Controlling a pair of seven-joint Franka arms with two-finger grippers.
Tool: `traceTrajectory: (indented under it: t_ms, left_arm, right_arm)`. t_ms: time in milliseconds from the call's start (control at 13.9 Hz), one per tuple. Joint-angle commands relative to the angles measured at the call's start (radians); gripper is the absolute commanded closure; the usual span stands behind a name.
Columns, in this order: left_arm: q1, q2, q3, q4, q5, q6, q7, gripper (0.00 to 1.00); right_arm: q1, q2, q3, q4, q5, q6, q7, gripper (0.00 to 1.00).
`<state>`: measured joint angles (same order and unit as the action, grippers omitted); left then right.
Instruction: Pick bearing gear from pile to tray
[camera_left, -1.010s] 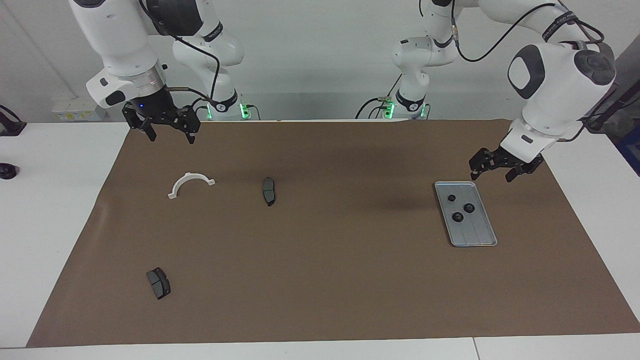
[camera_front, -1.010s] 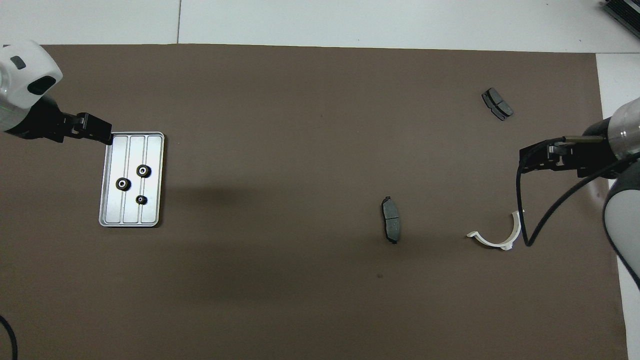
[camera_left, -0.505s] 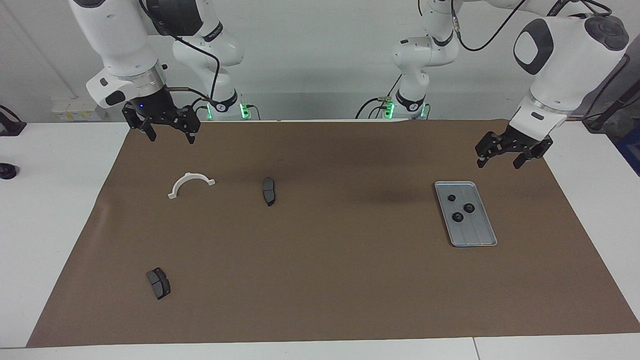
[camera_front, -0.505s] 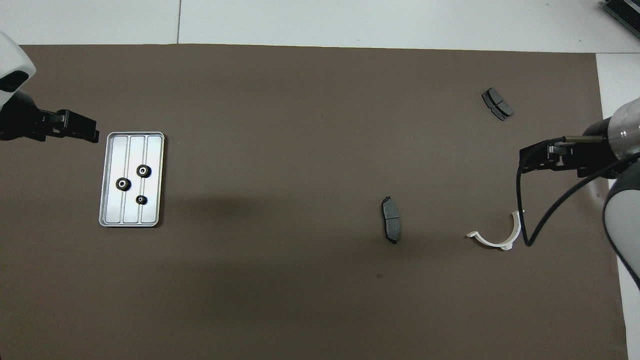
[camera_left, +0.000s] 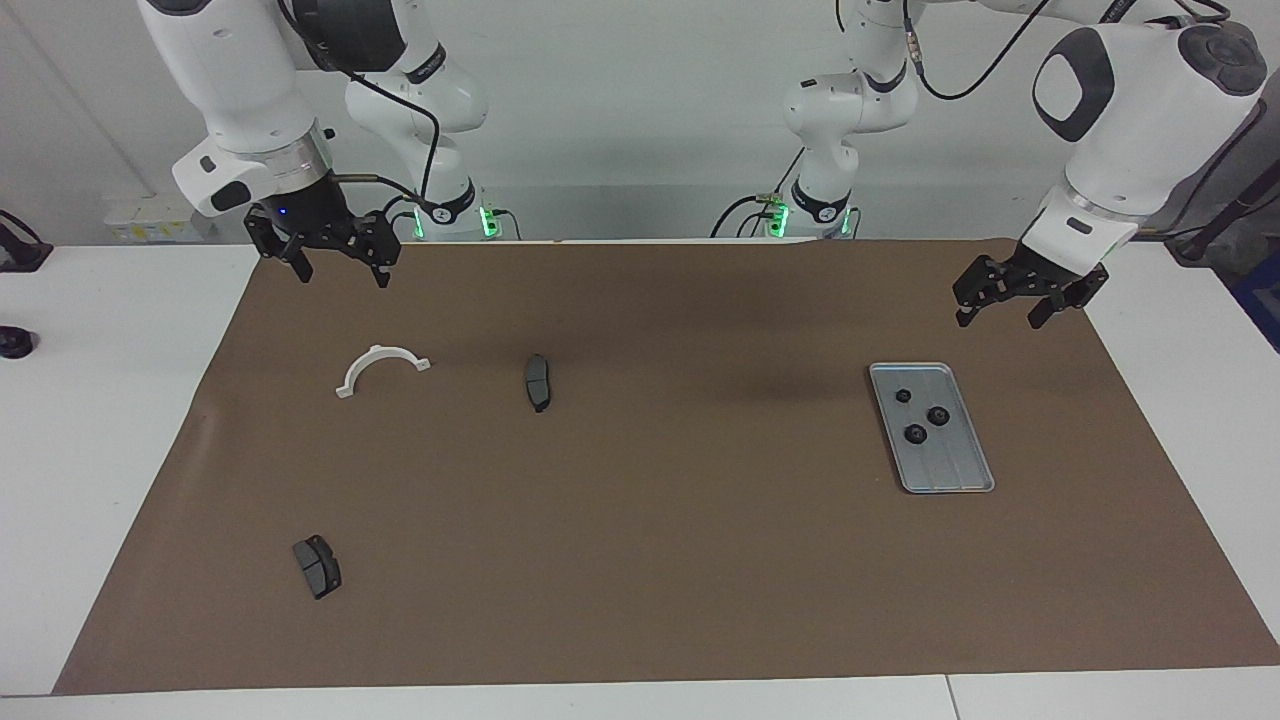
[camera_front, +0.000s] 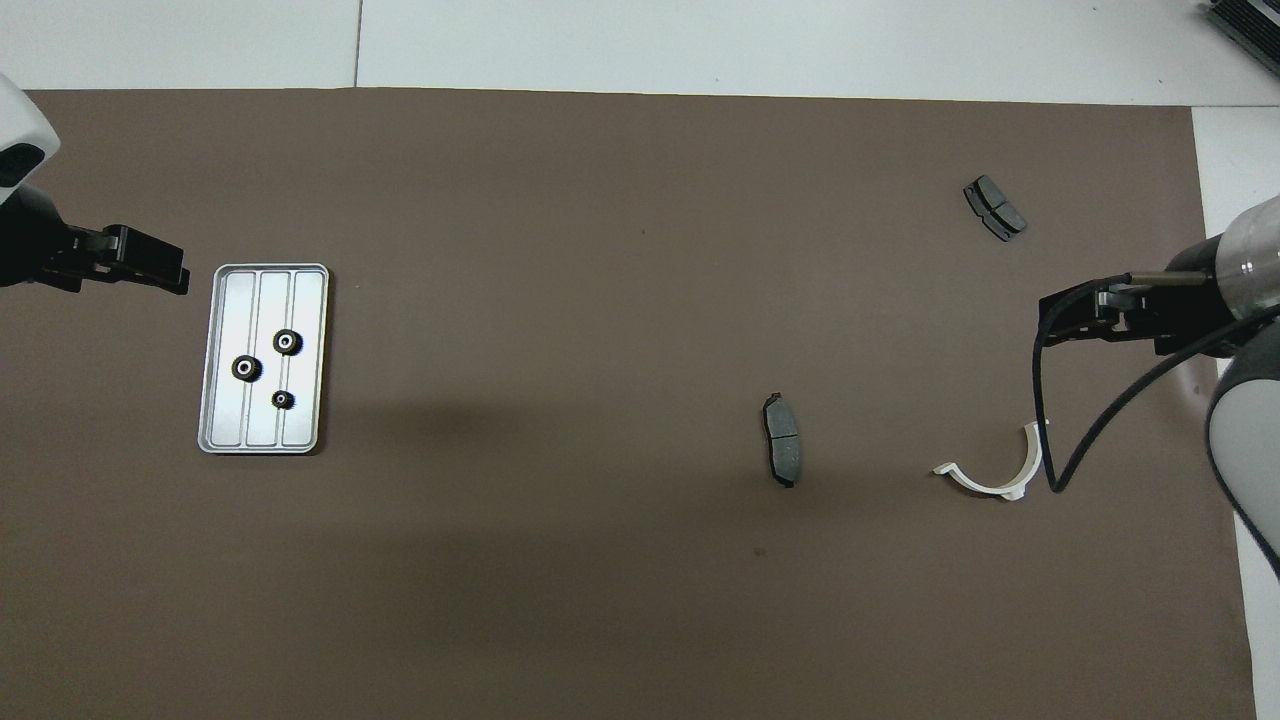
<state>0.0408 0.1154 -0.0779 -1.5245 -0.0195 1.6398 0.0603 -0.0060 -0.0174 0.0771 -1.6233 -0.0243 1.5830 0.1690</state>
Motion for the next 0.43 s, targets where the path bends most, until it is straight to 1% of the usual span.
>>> traceTrajectory:
  t_ms: [0, 361]
  left_arm:
    - [0.004, -0.019, 0.009, -0.009, 0.009, -0.014, -0.004, 0.0]
    - [0.013, -0.022, 0.014, -0.02, 0.009, -0.005, -0.004, 0.0]
  right_arm:
    - [-0.011, -0.004, 0.004, 0.005, 0.023, -0.012, -0.031, 0.0]
    - [-0.011, -0.004, 0.004, 0.005, 0.023, -0.012, -0.031, 0.0]
